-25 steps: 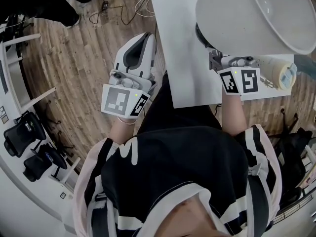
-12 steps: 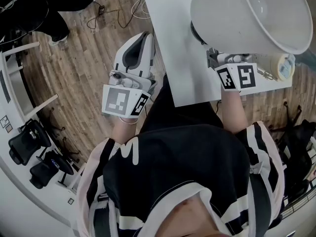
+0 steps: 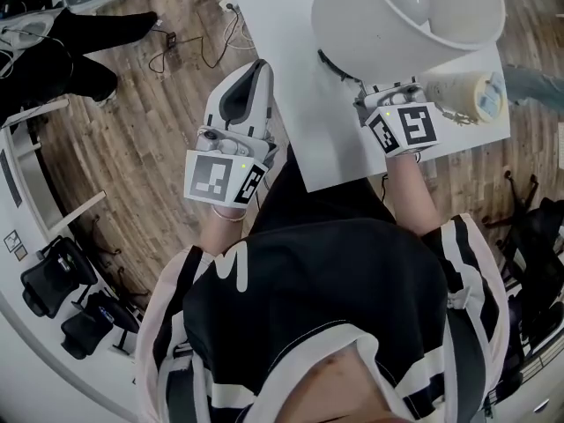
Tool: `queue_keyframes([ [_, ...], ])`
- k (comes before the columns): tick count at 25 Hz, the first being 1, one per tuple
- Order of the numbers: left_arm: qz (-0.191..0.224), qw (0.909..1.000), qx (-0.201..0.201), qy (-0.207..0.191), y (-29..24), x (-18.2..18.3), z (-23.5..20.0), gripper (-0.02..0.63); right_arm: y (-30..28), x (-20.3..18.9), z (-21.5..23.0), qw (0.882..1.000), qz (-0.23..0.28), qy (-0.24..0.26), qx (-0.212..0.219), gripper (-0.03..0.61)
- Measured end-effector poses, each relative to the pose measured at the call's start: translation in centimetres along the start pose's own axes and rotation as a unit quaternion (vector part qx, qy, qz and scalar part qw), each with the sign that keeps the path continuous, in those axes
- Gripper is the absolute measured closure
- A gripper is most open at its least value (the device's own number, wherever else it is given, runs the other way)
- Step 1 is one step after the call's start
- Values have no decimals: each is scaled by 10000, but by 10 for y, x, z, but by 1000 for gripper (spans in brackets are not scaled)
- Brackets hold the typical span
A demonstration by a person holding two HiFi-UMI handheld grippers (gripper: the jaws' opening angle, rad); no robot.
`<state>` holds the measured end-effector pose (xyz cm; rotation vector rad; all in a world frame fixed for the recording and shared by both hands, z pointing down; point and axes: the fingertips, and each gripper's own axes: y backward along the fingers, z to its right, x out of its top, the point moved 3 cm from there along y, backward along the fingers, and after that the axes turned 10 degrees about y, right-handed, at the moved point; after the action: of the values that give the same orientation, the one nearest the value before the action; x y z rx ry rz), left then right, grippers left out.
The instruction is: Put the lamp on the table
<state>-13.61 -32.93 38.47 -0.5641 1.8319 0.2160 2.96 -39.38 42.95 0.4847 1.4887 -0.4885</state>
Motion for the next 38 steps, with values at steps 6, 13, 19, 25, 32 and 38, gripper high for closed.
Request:
queue_keyframes([
  [6,25,9995,-303,-59,-11,5,15,609,27,2,-6,9998,-196,1,-20,419],
  [13,-97,9980,-624,-98,-18,1,37,609,54,8,-1,9993,-357,91,-107,419],
  [19,-69,9969,-770,-138,-22,2,48,609,83,21,12,9984,-373,237,-343,419],
  [25,-15,9962,-851,-202,-26,6,59,609,99,49,22,9973,-118,511,-515,419],
  [32,67,9963,-809,-264,-25,11,70,609,101,86,20,9979,287,466,-336,420],
  [38,236,9968,-741,-208,-24,17,78,609,94,89,9,9980,330,532,-117,473],
])
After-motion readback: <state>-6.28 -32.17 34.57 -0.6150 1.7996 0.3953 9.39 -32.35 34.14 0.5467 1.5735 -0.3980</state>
